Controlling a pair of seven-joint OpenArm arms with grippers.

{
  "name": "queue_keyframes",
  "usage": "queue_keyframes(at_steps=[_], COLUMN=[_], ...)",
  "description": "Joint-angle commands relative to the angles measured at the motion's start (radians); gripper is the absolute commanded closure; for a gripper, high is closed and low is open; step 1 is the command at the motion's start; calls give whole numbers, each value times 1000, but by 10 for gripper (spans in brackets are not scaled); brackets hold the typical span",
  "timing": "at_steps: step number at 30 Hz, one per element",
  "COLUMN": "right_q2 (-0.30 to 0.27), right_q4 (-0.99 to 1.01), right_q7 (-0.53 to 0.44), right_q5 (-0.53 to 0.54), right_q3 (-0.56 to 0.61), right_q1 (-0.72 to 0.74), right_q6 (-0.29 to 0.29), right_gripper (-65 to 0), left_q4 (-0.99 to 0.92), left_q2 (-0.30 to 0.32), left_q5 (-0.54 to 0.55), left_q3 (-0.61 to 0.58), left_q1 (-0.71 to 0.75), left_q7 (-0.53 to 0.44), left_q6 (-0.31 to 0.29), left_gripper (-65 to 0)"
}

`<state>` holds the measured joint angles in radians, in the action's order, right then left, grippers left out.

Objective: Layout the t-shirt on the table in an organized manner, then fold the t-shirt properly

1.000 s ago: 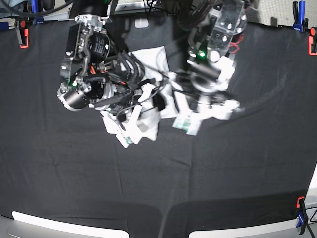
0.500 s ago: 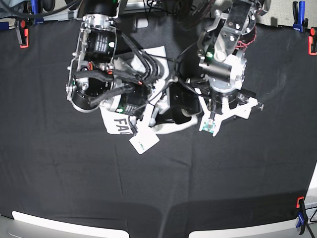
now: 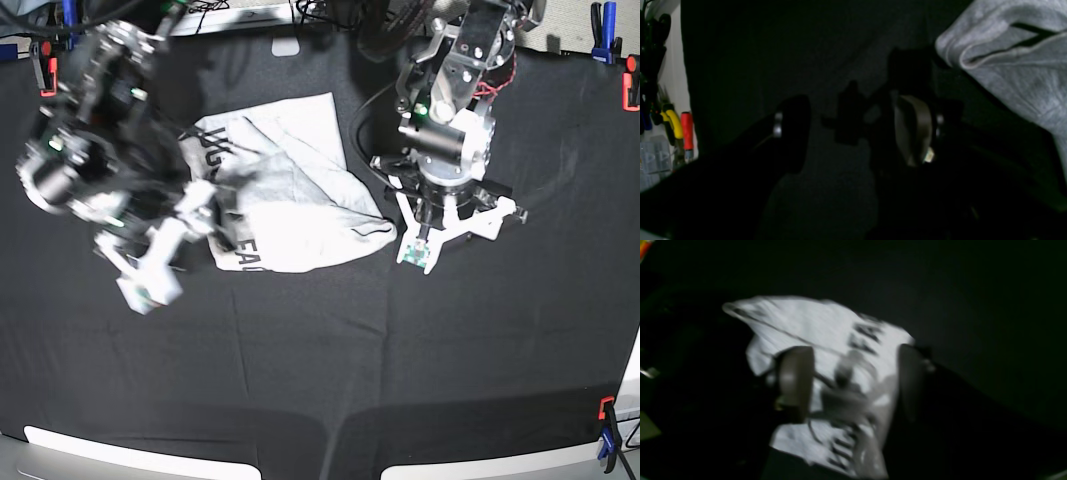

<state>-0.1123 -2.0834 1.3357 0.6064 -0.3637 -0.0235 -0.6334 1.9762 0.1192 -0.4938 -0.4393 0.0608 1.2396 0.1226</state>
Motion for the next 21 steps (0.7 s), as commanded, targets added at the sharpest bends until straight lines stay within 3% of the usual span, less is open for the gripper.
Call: queue_keyframes(at_steps=[1,5,15,21], right_q2=[-27,-80,-79,-79], right_q4=[-17,-17,68,202], right_q7=[-27,-27,-27,-64], right_q5=[26,44,58,60], right_q3=[-20,-75,-11,55], right_q1=[5,-13,-10,-10], right_q6=[-6,-6,-7,-47], right_gripper=[-463,-473,-472,-472], left_q4=[18,18,18,18], left_q2=[-5,-5,-5,-5], left_q5=[-11,-10,-10,-10], left_q3=[-1,-1,-1,-1], left_q1=[-11,-11,-11,-11], left_q7=[-10,-9,-9,-9], left_q6=[9,9,9,9], left_gripper=[-372,-372,-372,-372])
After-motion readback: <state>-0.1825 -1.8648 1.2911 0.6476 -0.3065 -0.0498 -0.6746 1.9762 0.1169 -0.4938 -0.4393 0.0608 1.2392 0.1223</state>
